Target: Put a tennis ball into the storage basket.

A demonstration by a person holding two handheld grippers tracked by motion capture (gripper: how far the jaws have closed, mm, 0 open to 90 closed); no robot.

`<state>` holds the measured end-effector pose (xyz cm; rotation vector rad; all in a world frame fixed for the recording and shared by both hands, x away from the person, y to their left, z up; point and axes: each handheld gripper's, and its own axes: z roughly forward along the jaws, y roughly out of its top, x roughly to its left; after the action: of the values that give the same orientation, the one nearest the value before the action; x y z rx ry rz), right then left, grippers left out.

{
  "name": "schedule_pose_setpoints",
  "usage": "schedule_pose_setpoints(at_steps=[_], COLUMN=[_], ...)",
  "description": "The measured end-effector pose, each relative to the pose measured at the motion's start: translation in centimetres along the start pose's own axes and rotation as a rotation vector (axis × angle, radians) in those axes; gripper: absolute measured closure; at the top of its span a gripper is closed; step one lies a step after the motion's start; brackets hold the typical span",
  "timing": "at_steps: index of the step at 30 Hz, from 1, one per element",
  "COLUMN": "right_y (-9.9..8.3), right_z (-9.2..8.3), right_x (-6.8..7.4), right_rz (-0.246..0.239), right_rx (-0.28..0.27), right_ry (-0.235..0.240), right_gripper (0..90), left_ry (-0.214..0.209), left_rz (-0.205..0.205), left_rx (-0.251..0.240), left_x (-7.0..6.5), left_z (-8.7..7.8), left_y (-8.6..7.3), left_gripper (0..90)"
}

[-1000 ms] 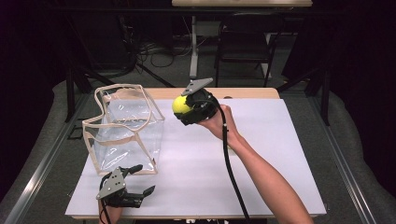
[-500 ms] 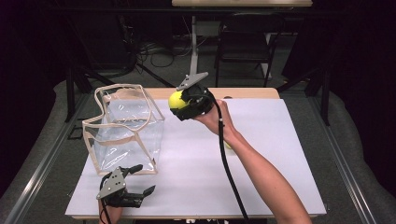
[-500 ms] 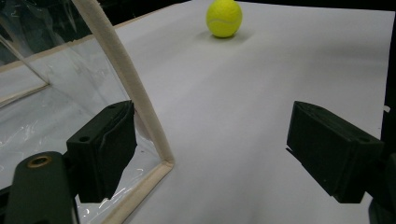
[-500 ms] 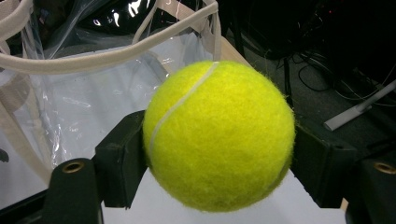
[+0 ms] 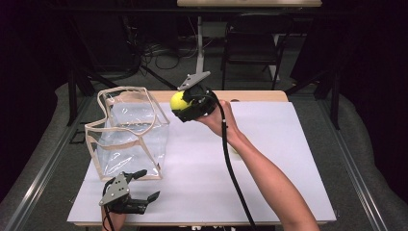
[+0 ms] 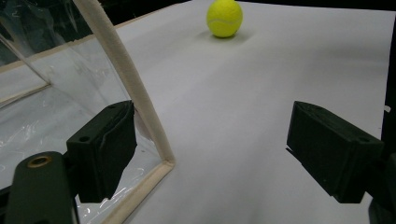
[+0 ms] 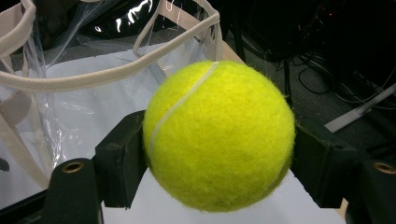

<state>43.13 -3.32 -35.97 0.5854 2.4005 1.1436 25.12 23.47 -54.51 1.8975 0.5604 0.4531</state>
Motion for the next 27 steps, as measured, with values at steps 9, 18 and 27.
schedule_pose_setpoints(at_steps=[9, 18, 27], right_y=[0.5, 1.2, 2.2], right_z=[0.2, 0.2, 0.4], right_x=[0.1, 0.0, 0.2], right_rz=[-0.002, -0.004, -0.015], right_rx=[-0.002, -0.002, -0.016], right_ry=[0.001, -0.003, 0.000], right_gripper=[26.1, 26.1, 26.1], left_ry=[0.000, 0.000, -0.001], left_rz=[0.002, 0.002, 0.001], left_rx=[0.000, 0.000, -0.003], left_x=[0.0, 0.0, 0.0], left_z=[0.0, 0.0, 0.0], left_y=[0.0, 0.0, 0.0], left_gripper=[15.8, 15.8, 15.8])
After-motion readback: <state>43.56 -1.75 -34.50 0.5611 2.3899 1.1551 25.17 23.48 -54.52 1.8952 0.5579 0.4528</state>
